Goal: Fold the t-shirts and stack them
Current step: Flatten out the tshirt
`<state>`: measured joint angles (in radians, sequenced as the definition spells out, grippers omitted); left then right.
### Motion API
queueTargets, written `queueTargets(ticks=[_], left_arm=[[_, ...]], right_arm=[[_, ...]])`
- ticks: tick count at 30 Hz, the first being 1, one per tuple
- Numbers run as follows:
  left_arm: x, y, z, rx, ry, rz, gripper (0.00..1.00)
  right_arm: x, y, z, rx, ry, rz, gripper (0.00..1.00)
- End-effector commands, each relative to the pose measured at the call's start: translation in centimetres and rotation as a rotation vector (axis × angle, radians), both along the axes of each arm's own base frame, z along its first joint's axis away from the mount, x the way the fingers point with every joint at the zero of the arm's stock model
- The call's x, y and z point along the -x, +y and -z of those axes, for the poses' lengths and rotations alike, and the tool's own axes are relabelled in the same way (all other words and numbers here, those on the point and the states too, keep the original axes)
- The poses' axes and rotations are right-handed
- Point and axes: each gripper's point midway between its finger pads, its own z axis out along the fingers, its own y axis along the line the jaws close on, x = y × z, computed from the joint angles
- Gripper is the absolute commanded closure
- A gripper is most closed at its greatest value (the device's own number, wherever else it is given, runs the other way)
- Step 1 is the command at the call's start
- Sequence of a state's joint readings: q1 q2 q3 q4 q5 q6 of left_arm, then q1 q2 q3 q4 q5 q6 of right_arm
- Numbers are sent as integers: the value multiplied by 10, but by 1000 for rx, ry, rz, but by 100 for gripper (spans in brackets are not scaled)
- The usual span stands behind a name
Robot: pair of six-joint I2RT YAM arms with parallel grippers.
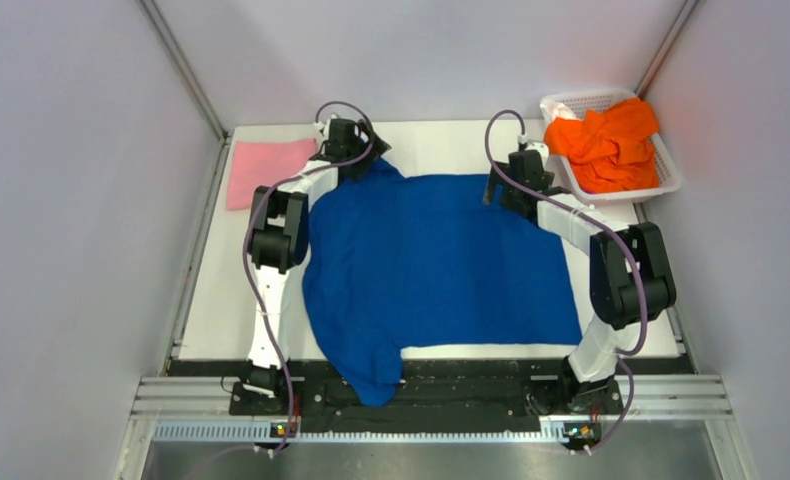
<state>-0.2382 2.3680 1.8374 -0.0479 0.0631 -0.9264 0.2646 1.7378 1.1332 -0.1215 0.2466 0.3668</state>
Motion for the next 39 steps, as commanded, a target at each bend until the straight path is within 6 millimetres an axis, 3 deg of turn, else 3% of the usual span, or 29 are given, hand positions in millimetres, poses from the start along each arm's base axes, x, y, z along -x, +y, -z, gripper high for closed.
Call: queueTargets(ticks=[1, 11, 18, 23, 26, 28, 32, 36, 39], left_arm=[[-17, -14, -6, 38, -37, 25, 1], [-57, -35, -41, 129, -204, 55, 1], [-86, -68, -63, 183, -329, 66, 1], [-94, -64, -78, 117, -387, 35, 1], [-91, -54, -104, 39, -418, 28, 1], [-84, -52, -135, -8, -454, 48, 1], [-56, -30, -172, -187, -430, 30, 1], [9, 4, -148, -319, -255, 26, 1], [61, 18, -138, -327, -223, 43, 1]], right_arm=[[-5, -7, -5, 33, -19, 23, 1], [-6, -12, -2, 65, -15, 35, 1], [-5, -21, 1, 83, -3, 57, 1], [-5, -22, -3, 83, -10, 60, 1], [-7, -21, -10, 77, -28, 62, 1], [-8, -22, -15, 77, -42, 66, 1], [-4, -22, -26, 66, -50, 72, 1], [13, -18, -30, 16, -49, 59, 1], [29, -14, -22, -28, -30, 45, 1]])
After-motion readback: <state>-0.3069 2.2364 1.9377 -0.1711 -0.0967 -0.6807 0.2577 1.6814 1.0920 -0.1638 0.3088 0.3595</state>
